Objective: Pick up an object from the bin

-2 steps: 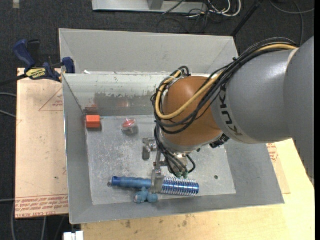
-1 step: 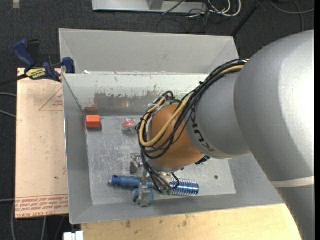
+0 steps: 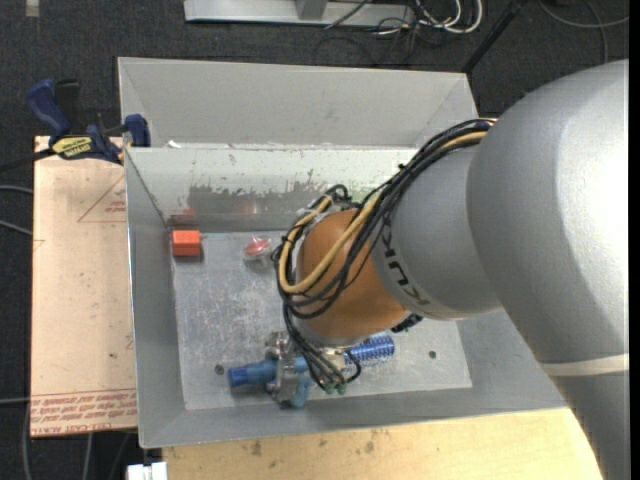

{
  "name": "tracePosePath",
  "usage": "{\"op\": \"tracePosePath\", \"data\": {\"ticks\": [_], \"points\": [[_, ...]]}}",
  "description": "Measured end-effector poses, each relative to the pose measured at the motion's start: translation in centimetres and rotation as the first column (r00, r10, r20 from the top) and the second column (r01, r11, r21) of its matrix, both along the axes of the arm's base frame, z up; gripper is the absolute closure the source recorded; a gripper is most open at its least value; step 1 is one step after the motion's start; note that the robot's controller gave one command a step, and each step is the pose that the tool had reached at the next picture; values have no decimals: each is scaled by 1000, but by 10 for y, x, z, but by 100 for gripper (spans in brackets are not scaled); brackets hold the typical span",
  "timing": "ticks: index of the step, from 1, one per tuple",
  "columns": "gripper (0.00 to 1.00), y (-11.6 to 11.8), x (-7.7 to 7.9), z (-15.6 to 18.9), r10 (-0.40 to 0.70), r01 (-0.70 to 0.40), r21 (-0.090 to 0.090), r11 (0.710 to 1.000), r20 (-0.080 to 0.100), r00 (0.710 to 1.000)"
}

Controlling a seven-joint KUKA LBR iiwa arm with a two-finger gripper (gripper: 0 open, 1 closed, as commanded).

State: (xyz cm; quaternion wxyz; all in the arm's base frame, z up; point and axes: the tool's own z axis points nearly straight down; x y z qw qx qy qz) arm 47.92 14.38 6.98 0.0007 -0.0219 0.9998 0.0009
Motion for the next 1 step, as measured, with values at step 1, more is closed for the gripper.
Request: {"op": "tracePosePath", "data": {"ticks": [1], "points": [[100, -1, 13, 157, 12, -12, 1, 1000, 7, 1000]]}}
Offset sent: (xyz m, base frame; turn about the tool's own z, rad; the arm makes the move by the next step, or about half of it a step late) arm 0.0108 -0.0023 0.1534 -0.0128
